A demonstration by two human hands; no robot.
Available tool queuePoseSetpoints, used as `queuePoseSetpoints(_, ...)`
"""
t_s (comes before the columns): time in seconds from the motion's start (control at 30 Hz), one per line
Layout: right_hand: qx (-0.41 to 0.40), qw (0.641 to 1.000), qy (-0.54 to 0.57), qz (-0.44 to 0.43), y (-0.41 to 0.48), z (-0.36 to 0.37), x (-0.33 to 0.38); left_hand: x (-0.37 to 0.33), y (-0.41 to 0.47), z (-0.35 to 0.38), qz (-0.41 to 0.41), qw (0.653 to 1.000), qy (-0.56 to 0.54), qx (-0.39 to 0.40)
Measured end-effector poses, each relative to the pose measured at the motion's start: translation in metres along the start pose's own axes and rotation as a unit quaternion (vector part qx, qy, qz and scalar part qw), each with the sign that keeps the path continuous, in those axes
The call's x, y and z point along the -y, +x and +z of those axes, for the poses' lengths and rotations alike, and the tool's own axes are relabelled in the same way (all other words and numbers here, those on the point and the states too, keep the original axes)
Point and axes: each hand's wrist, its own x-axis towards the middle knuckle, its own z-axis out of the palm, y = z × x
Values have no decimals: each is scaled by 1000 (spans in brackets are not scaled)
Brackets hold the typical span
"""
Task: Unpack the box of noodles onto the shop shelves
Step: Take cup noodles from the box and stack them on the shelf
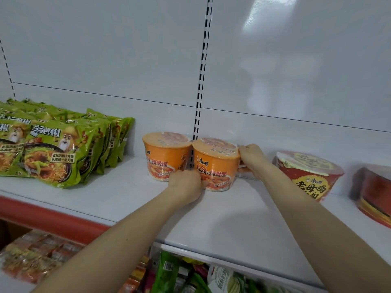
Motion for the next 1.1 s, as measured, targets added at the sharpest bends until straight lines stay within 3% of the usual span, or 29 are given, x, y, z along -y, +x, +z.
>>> queuePoseSetpoints(0.1, -42, 995, -70, -50, 2, -4, 1, 2, -7, -3, 16, 1000, 1, -25)
queuePoseSetpoints(0.23, -117, 968, -131, -179, -10, -11, 13, 4, -37, -16, 78, 987, -18, -138)
queuePoseSetpoints(0.43, -62, 940, -93, -324, -45, 28, 56, 23, -102, -40, 94, 972, -24, -215)
queuePoseSetpoints(0.6, 26, 916, -67, -394, -92, 104, 100, 72, -165, -58, 7, 981, -44, -189)
queuePoseSetpoints(0.83, 172, 857, -49, -484, -208, 258, 143, 192, -299, -64, -148, 972, 28, -178)
queuePoseSetpoints(1.1, 335, 810, -94, -472, -381, 440, 124, 317, -502, -58, -301, 948, 42, -97)
